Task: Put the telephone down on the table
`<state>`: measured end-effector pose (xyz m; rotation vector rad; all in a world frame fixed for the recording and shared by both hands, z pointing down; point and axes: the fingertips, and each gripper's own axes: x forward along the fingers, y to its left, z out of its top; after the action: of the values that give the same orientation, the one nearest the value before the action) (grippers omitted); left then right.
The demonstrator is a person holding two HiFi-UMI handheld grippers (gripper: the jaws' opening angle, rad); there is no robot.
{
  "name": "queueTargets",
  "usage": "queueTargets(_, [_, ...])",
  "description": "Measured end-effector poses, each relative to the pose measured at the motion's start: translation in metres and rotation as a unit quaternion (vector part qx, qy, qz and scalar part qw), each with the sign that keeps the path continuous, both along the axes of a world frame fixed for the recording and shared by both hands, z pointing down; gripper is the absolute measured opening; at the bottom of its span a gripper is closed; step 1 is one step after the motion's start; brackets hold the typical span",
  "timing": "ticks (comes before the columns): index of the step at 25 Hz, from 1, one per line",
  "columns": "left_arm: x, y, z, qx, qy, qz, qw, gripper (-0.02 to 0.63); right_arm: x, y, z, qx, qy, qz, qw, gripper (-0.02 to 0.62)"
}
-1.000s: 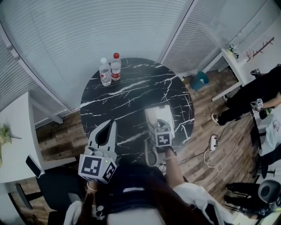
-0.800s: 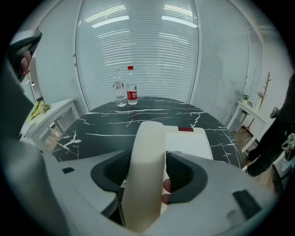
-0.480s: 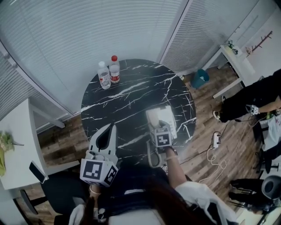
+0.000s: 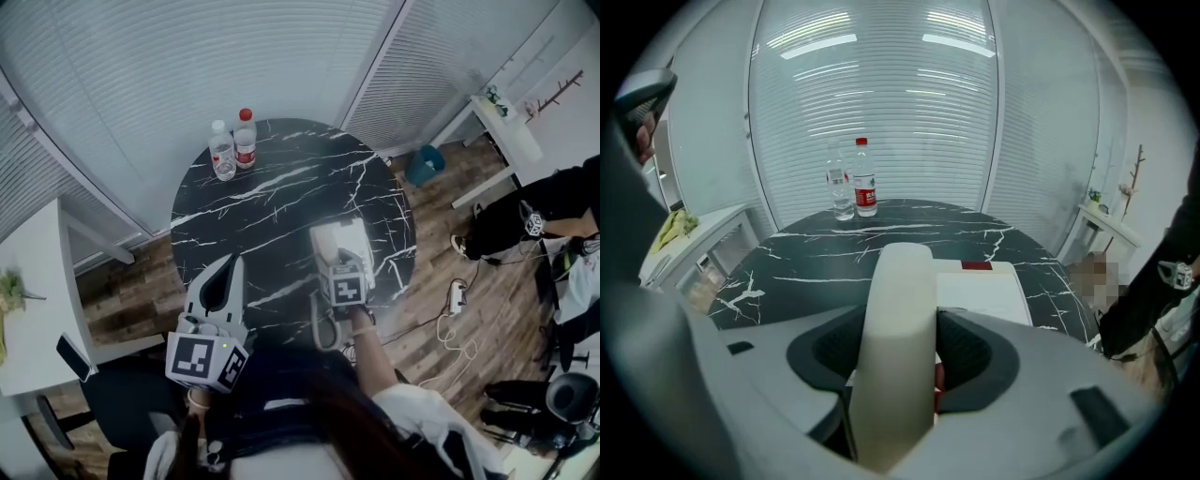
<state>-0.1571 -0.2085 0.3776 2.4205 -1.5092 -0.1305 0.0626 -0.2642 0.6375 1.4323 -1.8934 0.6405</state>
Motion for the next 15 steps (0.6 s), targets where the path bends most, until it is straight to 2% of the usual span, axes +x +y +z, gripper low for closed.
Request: queueTargets(15, [-0.015,0.023,-0.006,0.012,0.001,-0.031,0.9995,0.011,-0.032,0.007,-0.02,0.013,-0.021,-0.04,0.999,0.233])
